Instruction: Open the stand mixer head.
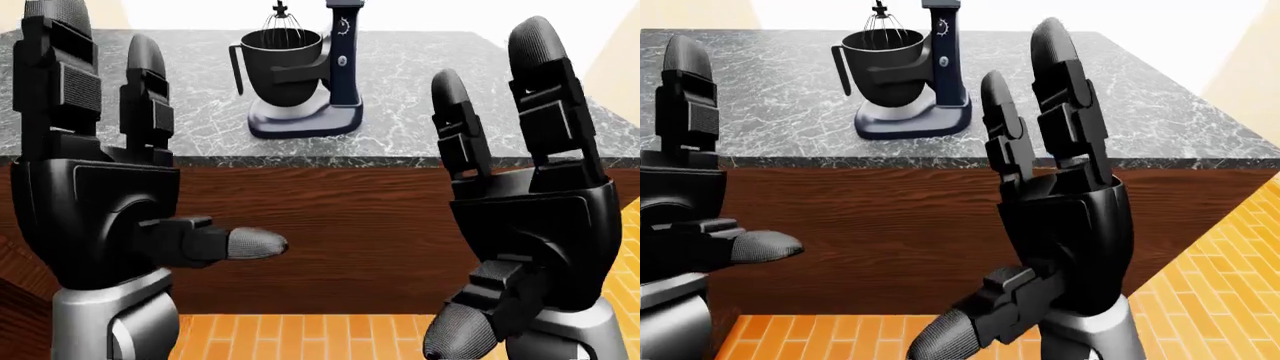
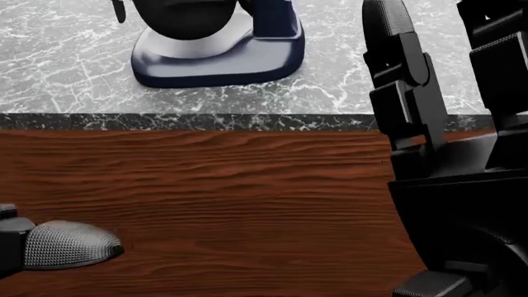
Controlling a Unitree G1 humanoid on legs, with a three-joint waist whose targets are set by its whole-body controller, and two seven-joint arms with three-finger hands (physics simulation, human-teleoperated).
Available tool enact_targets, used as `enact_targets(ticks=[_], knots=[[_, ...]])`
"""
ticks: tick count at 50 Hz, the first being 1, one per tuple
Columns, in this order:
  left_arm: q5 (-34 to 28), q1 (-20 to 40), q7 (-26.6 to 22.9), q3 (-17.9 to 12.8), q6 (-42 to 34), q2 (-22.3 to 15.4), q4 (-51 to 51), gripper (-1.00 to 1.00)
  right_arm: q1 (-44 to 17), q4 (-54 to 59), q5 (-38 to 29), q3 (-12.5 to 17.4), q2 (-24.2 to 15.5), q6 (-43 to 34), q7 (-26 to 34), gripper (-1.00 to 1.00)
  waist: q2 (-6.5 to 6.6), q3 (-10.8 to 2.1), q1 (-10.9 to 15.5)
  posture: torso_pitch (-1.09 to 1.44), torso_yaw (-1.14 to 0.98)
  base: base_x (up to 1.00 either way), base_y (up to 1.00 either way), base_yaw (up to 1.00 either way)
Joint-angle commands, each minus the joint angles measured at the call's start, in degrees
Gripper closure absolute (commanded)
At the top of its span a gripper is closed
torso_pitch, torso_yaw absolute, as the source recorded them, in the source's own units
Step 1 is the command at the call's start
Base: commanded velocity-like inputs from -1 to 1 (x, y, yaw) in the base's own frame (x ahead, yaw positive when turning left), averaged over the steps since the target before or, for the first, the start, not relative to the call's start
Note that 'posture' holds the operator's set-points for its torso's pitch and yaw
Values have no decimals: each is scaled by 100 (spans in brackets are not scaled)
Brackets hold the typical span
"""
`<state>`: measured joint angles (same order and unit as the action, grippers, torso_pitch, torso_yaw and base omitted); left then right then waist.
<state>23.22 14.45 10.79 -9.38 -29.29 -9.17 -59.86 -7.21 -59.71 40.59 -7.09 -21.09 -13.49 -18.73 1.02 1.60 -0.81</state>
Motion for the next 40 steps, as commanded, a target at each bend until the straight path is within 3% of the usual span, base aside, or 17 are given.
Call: enact_targets(ticks=[1,3,6,10,13,16,17,18,23,25,27,28,29,30,34,36,40], knots=[[-12,12,4,-14,79,-15,-13,-100,-12,-28,-29,36,-7,73,22,-100,33,-81,-18,0,0,0,0,0],[-27,12,-7,-4,78,-6,-13,-100,-14,-28,219,65,-85,142,24,-100,18,-133,16,0,0,14,0,0],[-30,21,-16,-11,71,2,-13,-100,1,-28,312,51,-163,172,-2,-100,64,280,105,0,0,65,0,0],[-39,29,-31,-27,60,16,-13,-100,15,-28,-151,41,40,-62,43,-100,1,36,120,0,0,26,0,0],[-31,28,-17,-16,69,-1,-13,-100,-5,-28,-212,88,143,-182,34,-100,-301,46,167,0,0,0,0,0],[-27,16,-2,5,83,-12,-13,-100,21,-28,116,43,-46,99,34,-100,-204,-101,142,0,0,3,0,0],[-15,16,9,6,88,-21,-13,-100,10,-28,168,45,-119,164,0,-100,-223,-28,90,0,0,98,0,0],[-18,7,10,11,93,-22,-13,-100,-5,-28,141,35,-151,176,-41,-100,-194,412,91,0,0,100,0,0],[1,-1,29,16,106,-43,-13,-100,-53,-28,51,57,-109,86,-127,-100,-186,62,-10,0,0,25,0,0],[-18,-3,18,26,103,-30,-13,-100,-64,-28,83,81,-102,80,-148,-100,56,39,-19,0,0,0,0,0],[-17,10,6,7,85,-14,-14,-100,-71,-28,201,115,-110,103,-154,-100,-65,53,0,0,0,0,0,0],[-25,2,-3,9,89,-7,-13,-100,-71,-28,190,112,-117,127,-149,-100,-25,-151,55,0,0,71,0,0],[-20,-1,2,17,99,-14,-13,-100,-72,-28,110,92,-115,121,-145,-100,-36,258,70,0,0,77,0,0],[-15,0,4,11,96,-15,-13,-100,-63,-28,77,62,-111,90,-139,-100,15,353,73,0,0,44,0,0],[-15,-7,-7,7,98,-8,-13,-100,-83,-28,51,52,-92,70,-158,-100,-121,8,135,0,0,7,0,0],[-19,-5,-18,1,90,7,-13,-100,-93,-28,44,59,-85,60,-161,-100,-371,58,161,0,0,0,0,0],[-17,-1,-17,-4,78,16,-13,-100,-80,-28,142,64,-119,128,-152,-100,-194,-150,100,0,0,19,0,0]])
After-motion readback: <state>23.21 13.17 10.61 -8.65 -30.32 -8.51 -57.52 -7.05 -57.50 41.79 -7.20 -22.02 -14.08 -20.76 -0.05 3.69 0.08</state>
